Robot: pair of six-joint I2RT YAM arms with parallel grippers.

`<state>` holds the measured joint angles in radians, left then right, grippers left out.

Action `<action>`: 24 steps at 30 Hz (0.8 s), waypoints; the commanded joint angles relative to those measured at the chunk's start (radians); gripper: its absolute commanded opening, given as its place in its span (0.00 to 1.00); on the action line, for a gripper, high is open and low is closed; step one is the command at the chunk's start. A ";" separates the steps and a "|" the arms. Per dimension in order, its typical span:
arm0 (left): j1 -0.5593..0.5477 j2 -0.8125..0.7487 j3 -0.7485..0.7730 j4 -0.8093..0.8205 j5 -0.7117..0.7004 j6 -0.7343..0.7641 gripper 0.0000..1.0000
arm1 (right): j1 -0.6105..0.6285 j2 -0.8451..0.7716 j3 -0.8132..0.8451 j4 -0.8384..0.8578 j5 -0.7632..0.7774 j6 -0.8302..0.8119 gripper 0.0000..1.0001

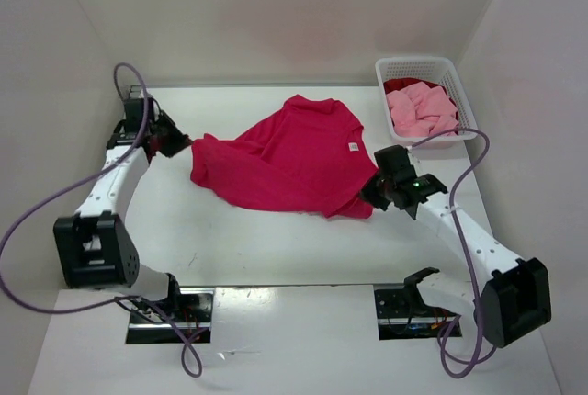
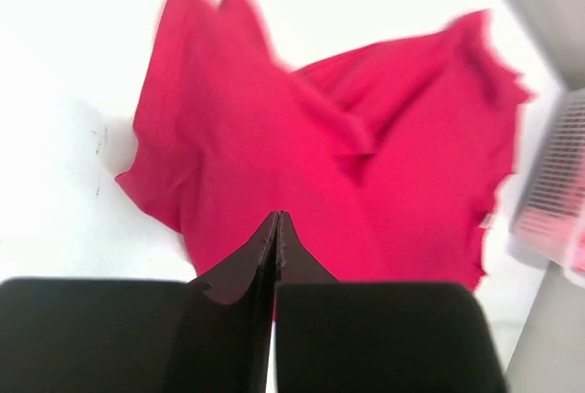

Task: Fold and stack the t-shirts
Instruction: Flatten out the tshirt

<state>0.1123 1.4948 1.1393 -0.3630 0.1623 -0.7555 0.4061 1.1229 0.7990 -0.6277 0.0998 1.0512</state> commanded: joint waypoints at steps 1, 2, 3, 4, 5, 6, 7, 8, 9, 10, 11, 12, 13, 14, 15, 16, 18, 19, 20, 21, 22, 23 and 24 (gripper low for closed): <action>-0.003 -0.165 0.115 -0.207 -0.059 0.056 0.00 | -0.033 -0.060 0.046 -0.038 -0.047 -0.164 0.02; 0.009 -0.195 0.147 -0.285 -0.081 0.074 0.00 | -0.033 -0.084 0.037 -0.049 -0.075 -0.174 0.02; 0.009 -0.196 0.160 -0.322 -0.105 0.087 0.00 | -0.033 -0.084 0.037 -0.061 -0.086 -0.183 0.02; 0.009 -0.214 0.160 -0.350 -0.125 0.102 0.00 | -0.033 -0.115 0.025 -0.061 -0.086 -0.183 0.02; 0.009 -0.223 0.076 -0.350 -0.135 0.128 0.04 | -0.033 -0.127 0.016 -0.061 -0.097 -0.192 0.02; 0.009 -0.223 0.010 -0.328 -0.135 0.128 0.04 | -0.045 -0.127 0.006 -0.061 -0.097 -0.192 0.02; 0.009 -0.223 -0.060 -0.259 -0.121 0.128 0.19 | -0.055 -0.138 0.006 -0.061 -0.109 -0.206 0.02; 0.023 -0.223 -0.131 -0.202 -0.097 0.108 0.32 | -0.075 -0.138 0.006 -0.050 -0.120 -0.206 0.02; 0.023 -0.223 -0.250 -0.085 -0.054 0.072 0.42 | -0.075 -0.127 0.006 -0.050 -0.129 -0.220 0.02; 0.023 -0.213 -0.289 -0.035 -0.053 0.052 0.46 | -0.085 -0.127 0.006 -0.038 -0.129 -0.220 0.02; 0.023 -0.212 -0.318 0.016 -0.038 0.039 0.51 | -0.085 -0.118 0.006 -0.038 -0.140 -0.229 0.02; 0.023 -0.185 -0.335 0.060 -0.029 0.025 0.55 | -0.085 -0.118 0.006 -0.029 -0.140 -0.229 0.02; 0.023 -0.167 -0.335 0.105 -0.029 0.025 0.57 | -0.085 -0.118 0.006 -0.029 -0.140 -0.229 0.02; 0.023 -0.125 -0.322 0.119 -0.029 0.025 0.57 | -0.085 -0.118 0.006 -0.029 -0.140 -0.229 0.02; 0.023 -0.104 -0.311 0.143 -0.018 0.025 0.57 | -0.085 -0.118 0.006 -0.029 -0.149 -0.229 0.02; 0.023 -0.085 -0.302 0.157 -0.007 0.025 0.57 | -0.085 -0.109 -0.003 -0.020 -0.149 -0.229 0.02; 0.023 -0.038 -0.293 0.188 -0.007 0.016 0.60 | -0.085 -0.109 -0.003 -0.020 -0.158 -0.238 0.02; 0.023 -0.019 -0.293 0.215 -0.007 0.006 0.61 | -0.085 -0.098 -0.003 -0.020 -0.158 -0.238 0.02; 0.023 -0.002 -0.293 0.229 0.002 0.005 0.61 | -0.085 -0.098 -0.003 -0.011 -0.158 -0.238 0.02; 0.023 0.036 -0.293 0.240 0.002 0.005 0.61 | -0.085 -0.098 -0.003 -0.010 -0.158 -0.238 0.02; 0.023 0.056 -0.283 0.249 0.002 -0.004 0.61 | -0.085 -0.098 -0.003 -0.010 -0.158 -0.238 0.02; 0.023 0.074 -0.274 0.266 -0.021 -0.004 0.58 | -0.085 -0.098 -0.003 0.000 -0.158 -0.238 0.02; 0.023 0.109 -0.274 0.280 -0.036 -0.004 0.55 | -0.085 -0.086 -0.003 0.000 -0.158 -0.238 0.02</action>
<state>0.1295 1.5368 0.8375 -0.1867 0.1387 -0.7410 0.3267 1.0260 0.7937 -0.6640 -0.0525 0.8349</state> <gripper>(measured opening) 0.585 0.026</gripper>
